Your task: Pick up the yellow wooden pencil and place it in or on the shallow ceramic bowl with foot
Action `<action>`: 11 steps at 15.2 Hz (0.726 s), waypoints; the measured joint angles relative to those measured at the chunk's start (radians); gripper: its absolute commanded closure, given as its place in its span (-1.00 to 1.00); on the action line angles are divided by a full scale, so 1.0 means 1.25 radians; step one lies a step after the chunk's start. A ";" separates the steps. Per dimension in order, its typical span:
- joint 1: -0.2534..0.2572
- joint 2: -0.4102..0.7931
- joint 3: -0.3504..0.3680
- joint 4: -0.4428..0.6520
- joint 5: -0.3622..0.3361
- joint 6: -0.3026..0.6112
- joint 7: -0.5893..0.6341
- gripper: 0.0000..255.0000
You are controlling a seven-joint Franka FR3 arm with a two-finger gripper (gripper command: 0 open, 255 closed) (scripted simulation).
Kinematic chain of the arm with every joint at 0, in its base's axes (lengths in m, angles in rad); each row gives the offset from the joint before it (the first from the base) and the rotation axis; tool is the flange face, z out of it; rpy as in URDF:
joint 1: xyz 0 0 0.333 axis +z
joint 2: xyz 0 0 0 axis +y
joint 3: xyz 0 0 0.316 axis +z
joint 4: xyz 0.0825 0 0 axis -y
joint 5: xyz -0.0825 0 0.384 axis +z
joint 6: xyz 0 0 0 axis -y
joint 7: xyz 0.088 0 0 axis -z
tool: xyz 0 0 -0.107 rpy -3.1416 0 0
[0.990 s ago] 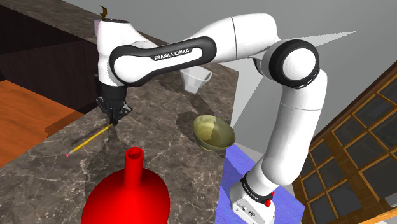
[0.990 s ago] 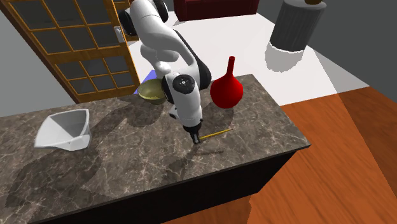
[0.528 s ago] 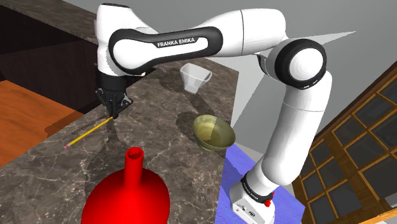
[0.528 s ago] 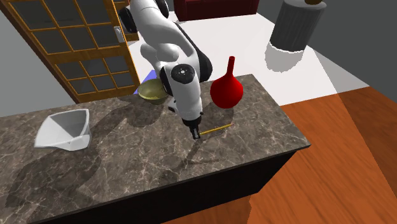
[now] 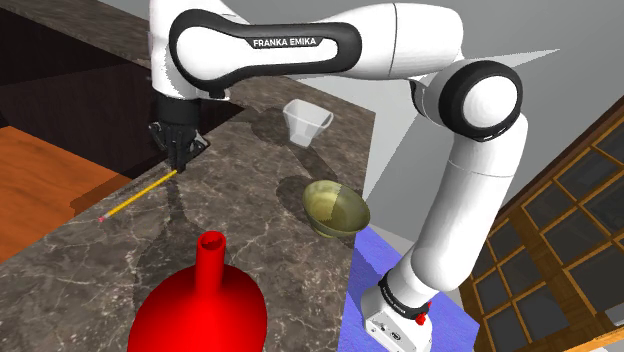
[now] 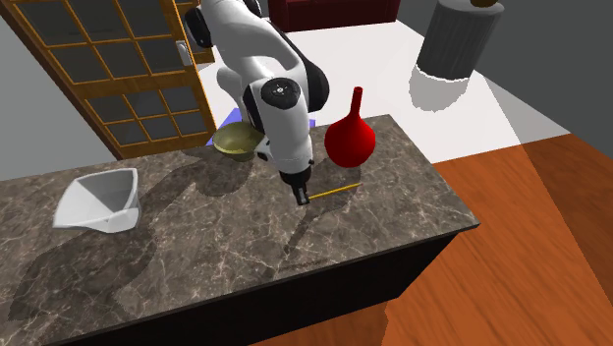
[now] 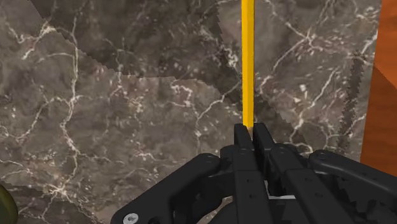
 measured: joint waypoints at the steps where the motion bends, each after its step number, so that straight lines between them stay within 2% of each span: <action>1: 0.001 -0.001 0.001 0.014 0.001 -0.014 0.000 1.00; 9: 0.003 -0.013 0.006 0.082 0.009 -0.092 -0.001 1.00; 11: -0.027 -0.062 0.008 0.031 0.039 -0.082 -0.027 1.00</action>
